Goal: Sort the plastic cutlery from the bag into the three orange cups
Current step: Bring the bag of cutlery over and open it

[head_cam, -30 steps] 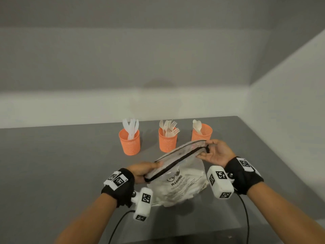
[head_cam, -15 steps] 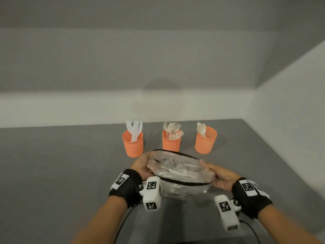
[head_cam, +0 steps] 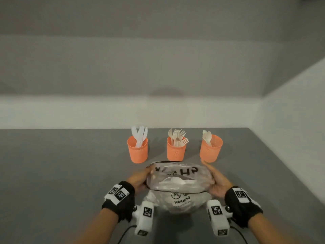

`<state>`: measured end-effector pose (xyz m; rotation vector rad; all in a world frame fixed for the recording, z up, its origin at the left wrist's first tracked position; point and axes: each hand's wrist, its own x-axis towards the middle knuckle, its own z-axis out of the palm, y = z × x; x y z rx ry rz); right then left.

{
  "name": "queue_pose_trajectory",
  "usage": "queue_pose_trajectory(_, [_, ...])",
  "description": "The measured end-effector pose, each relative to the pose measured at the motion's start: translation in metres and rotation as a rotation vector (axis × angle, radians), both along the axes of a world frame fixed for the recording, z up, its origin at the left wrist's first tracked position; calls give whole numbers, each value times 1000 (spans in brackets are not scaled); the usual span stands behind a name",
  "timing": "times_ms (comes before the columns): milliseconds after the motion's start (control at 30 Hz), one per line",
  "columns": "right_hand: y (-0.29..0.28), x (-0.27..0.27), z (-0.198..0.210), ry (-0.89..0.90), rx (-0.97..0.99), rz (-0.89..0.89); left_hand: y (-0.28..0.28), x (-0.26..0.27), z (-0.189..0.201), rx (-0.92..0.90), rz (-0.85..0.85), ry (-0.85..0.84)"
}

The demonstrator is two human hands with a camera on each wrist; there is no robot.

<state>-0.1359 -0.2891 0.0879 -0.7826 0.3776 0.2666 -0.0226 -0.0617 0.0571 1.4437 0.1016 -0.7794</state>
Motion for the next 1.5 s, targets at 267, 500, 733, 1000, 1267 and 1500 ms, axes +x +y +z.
queue_pose_trajectory(267, [-13,1,-38,162,-698,123,-15,-16,19,-31,21,10])
queue_pose_trajectory(500, [-8,2,-33,47,-1428,98,-14,-34,11,931,-216,-714])
queue_pose_trajectory(733, [-2,2,-32,121,-1160,60,-7,-29,2,1020,-365,-684])
queue_pose_trajectory(1000, [-21,-13,3,317,-419,60,10,-28,0,510,-120,-387])
queue_pose_trajectory(1267, [-17,-7,-1,285,-92,-193,13,-17,-12,160,237,-18])
queue_pose_trajectory(1500, [1,-2,-18,200,-34,-320,-6,-13,-10,-268,480,424])
